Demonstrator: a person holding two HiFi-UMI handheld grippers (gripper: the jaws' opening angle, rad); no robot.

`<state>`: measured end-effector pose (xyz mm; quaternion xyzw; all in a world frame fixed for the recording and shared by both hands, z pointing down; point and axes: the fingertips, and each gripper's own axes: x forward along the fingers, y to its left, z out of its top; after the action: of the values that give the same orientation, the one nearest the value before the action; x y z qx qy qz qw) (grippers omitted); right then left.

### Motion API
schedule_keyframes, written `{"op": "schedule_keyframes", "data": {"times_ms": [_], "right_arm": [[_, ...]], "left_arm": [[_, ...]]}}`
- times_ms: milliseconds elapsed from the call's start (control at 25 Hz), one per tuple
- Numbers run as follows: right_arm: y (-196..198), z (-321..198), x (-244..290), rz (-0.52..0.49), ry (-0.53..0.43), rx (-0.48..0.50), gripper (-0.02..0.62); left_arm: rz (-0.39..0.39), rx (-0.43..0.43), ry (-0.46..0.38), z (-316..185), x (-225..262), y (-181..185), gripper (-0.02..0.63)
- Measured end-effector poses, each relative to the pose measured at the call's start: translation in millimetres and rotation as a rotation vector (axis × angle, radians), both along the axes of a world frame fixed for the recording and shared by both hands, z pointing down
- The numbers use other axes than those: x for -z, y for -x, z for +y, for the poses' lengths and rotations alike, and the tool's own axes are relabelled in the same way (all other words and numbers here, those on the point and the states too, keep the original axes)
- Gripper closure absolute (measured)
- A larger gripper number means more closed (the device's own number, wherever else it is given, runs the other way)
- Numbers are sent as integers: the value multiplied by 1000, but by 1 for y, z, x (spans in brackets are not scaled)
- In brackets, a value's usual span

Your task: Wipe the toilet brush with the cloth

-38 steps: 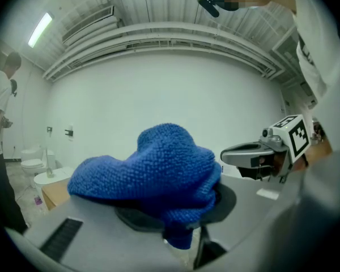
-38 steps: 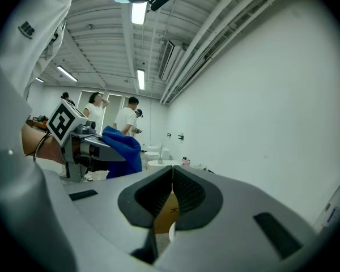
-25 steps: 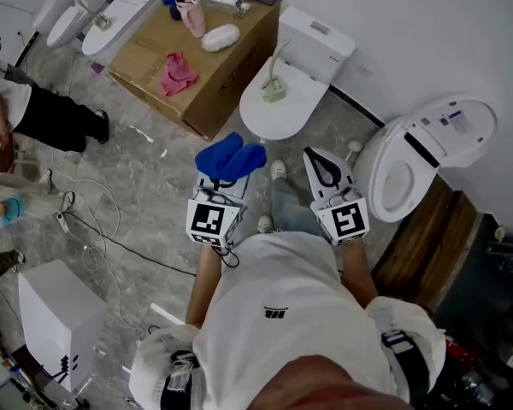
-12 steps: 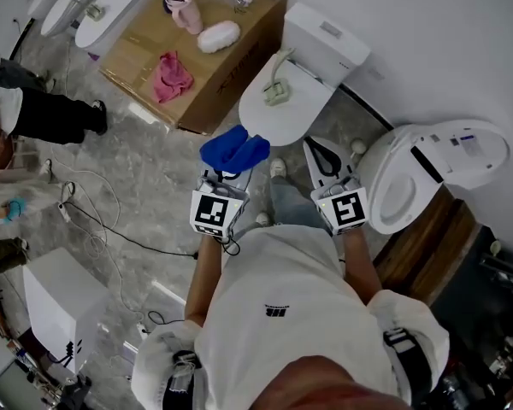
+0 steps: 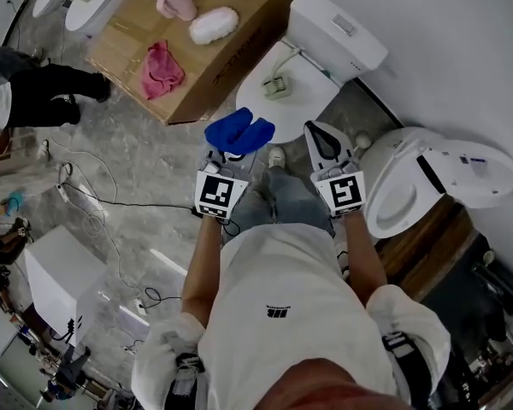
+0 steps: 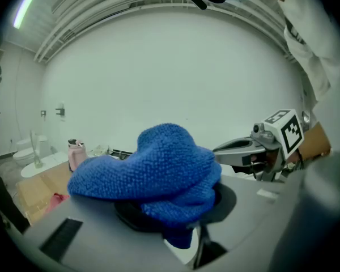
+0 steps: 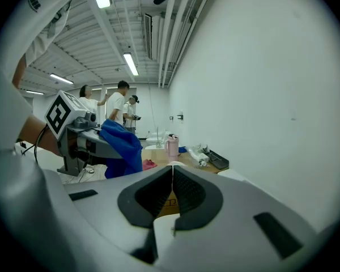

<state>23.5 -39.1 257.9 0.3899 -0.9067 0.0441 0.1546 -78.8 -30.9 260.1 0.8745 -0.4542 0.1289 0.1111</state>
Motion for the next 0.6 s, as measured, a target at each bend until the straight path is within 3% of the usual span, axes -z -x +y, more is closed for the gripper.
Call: {"op": "schedule_keyframes", "data": {"times_ms": [600], "right_arm": [[8,-70,-131,84,89,1,587]], "left_arm": [[-29,-49,125,-75,-126,-4,482]]}}
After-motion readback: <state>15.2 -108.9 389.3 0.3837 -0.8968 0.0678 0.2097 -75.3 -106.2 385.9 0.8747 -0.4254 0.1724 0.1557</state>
